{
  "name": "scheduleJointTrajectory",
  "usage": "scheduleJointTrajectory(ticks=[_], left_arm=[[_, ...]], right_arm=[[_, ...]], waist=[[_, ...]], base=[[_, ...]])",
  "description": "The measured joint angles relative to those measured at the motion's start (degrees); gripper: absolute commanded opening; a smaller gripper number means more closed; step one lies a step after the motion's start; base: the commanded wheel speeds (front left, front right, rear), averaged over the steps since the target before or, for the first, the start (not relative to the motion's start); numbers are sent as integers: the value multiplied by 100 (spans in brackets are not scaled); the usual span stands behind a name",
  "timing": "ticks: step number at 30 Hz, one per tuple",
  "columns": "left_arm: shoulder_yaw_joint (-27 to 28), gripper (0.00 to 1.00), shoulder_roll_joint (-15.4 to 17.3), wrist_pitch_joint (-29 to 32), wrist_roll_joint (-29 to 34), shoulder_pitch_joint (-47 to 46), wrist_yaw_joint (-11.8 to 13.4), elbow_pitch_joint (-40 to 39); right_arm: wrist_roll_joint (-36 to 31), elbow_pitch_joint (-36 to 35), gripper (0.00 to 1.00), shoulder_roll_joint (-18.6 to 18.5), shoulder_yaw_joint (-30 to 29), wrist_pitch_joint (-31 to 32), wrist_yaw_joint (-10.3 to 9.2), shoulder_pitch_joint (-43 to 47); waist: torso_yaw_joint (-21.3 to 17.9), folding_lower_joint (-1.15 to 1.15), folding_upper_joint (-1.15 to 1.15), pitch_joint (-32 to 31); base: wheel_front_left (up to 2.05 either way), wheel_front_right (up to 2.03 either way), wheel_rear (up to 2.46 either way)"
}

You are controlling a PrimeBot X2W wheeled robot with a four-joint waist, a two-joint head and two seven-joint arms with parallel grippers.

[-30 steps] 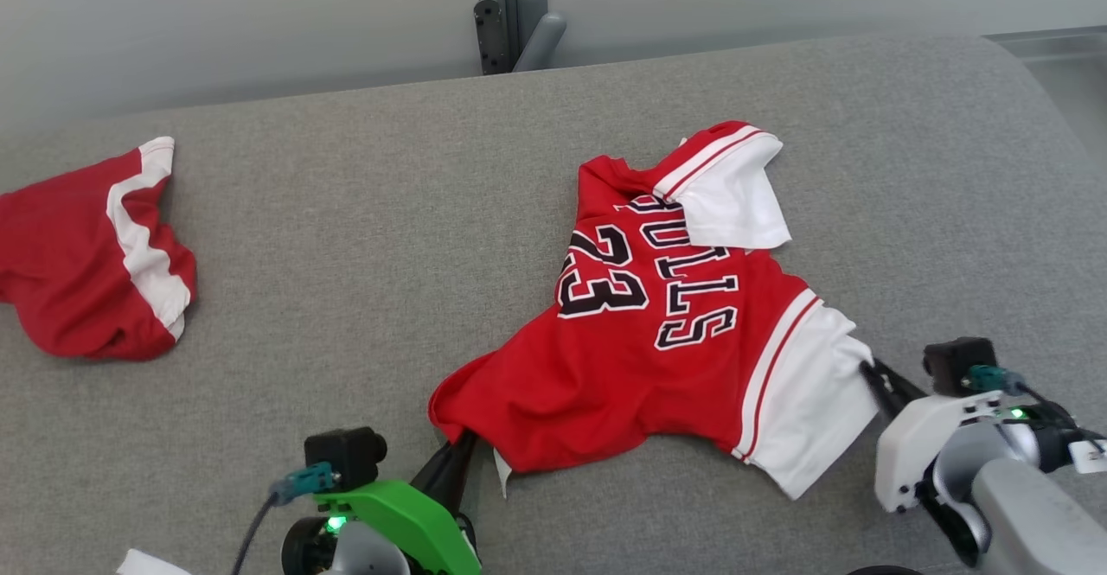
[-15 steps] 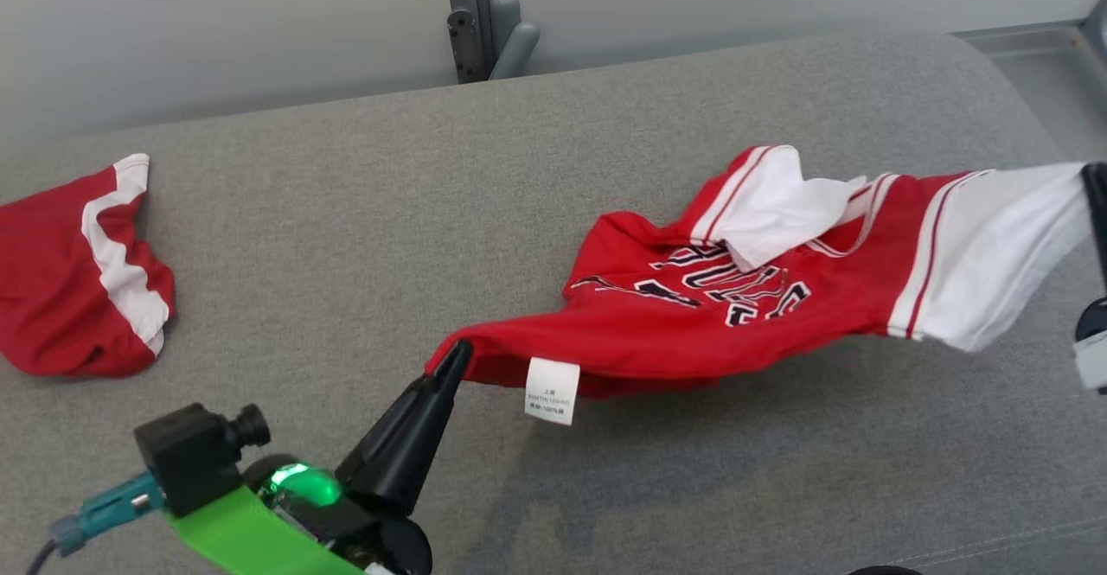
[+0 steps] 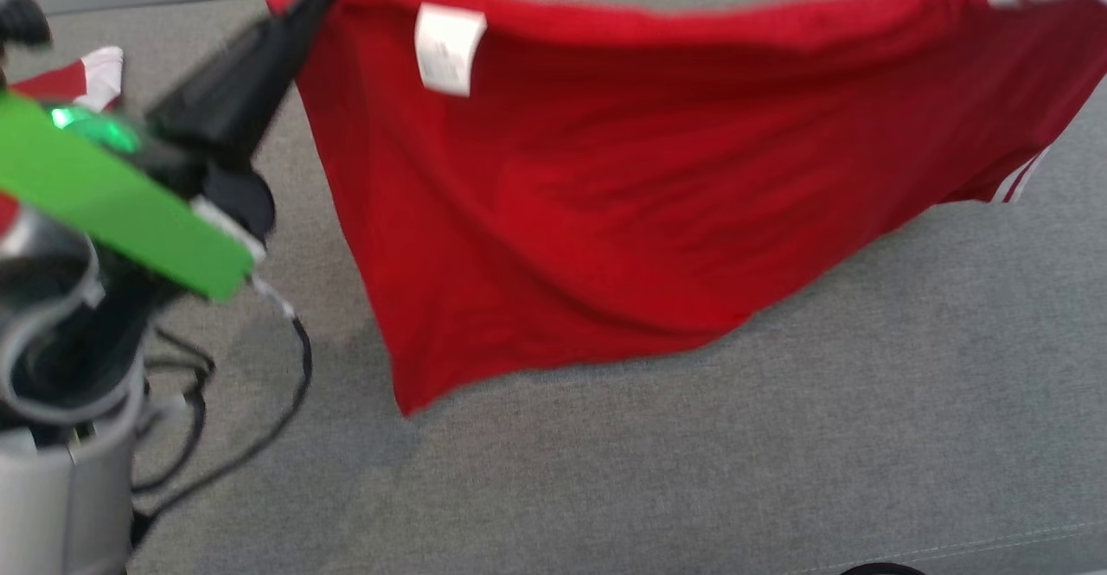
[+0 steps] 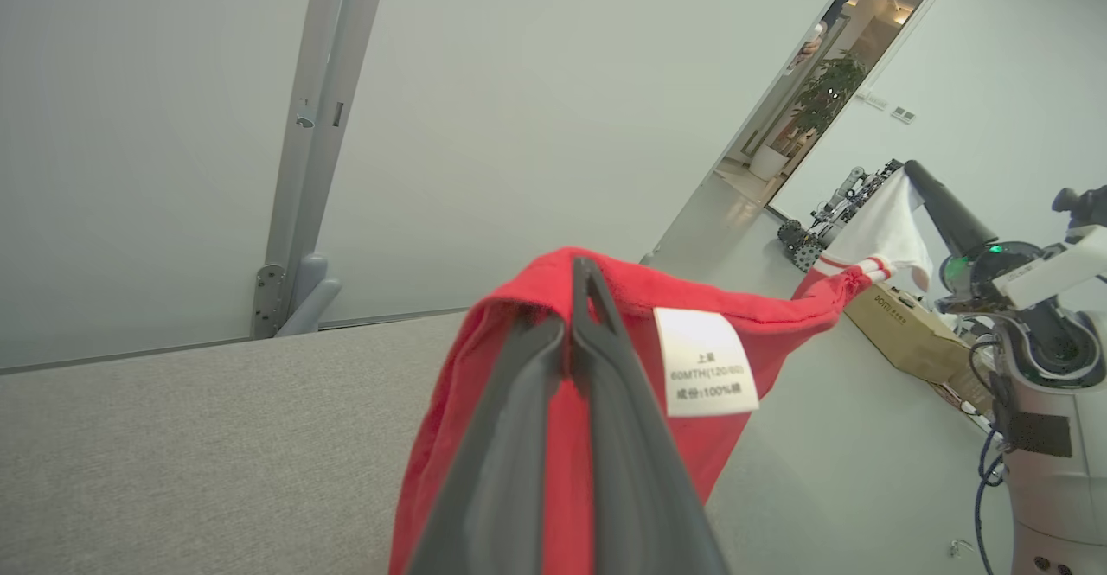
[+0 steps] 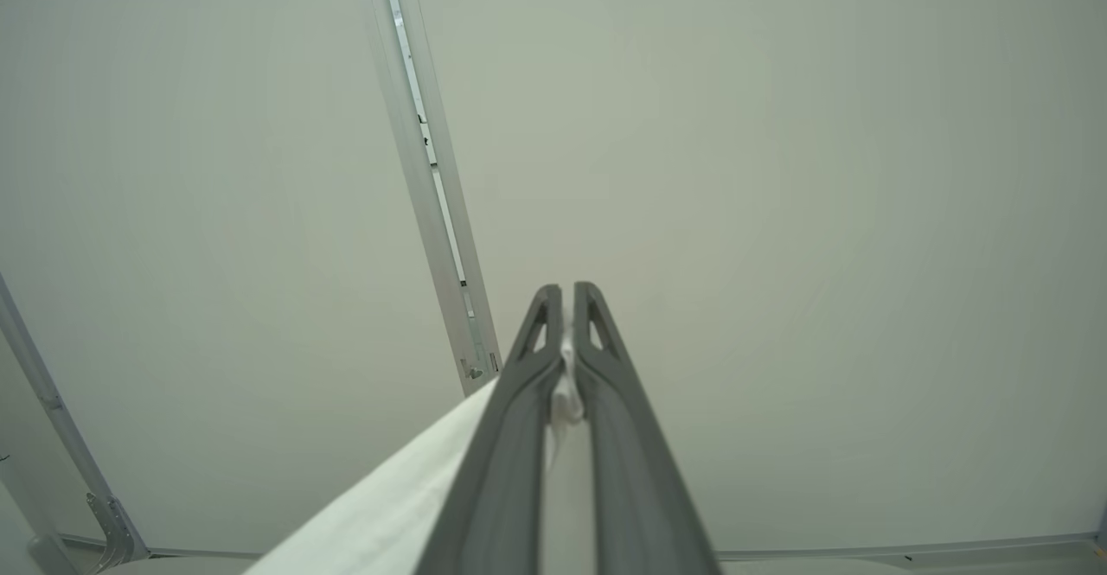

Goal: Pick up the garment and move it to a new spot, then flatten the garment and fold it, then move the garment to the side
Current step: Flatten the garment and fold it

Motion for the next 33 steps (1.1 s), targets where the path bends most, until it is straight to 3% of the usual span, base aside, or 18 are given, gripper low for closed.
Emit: scheduleJointTrajectory(ticks=[5, 9, 15, 19, 22, 24, 29, 33], left_arm=[[-44, 0, -7, 410, 188, -2242, 290, 1602], [-168, 0, -78, 199, 684, -3692, 357, 3003], [-69, 0, -455, -1456, 1449, -5371, 342, 4713], [91, 0, -669, -2730, 1621, -5789, -18, 5327], [-9, 0, -768, -3151, 1556, -5631, -539, 5683], [-210, 0, -643, -3404, 1657, -5202, -768, 5815], [-977, 0, -393, -3817, 1323, -3052, -903, 5642], [-1569, 0, 119, -4191, 924, -1303, -914, 5026]], right_arm=[[-918, 1293, 0, 277, 69, 319, 0, -2358], [-1760, 2450, 0, 794, 159, -38, 0, -4078], [-2553, 3815, 0, 1618, -9, -1321, 0, -5839], [-2415, 4240, 0, 1702, 550, -1992, 0, -6251], [-1798, 4098, 0, 1468, 1426, -2152, 8, -5806], [-1207, 3846, 0, 1167, 1759, -2234, 5, -5014], [-16, 3087, 0, 468, 2176, -2674, 0, -2004], [689, 2496, 0, 79, 2023, -2881, -1, 209]], waist=[[129, 1, 0, 627], [241, 1, 0, 1170], [414, 2, 0, 1906], [500, 1, 0, 2305], [543, 1, 0, 2498], [554, 2, 0, 2530], [557, 1, 0, 2363], [559, -1, 0, 2042]], base=[[0, 0, 0], [0, 0, 0], [0, 0, 0], [0, 0, 0], [0, 0, 0], [0, 0, 0], [0, 0, 0], [0, 0, 0]])
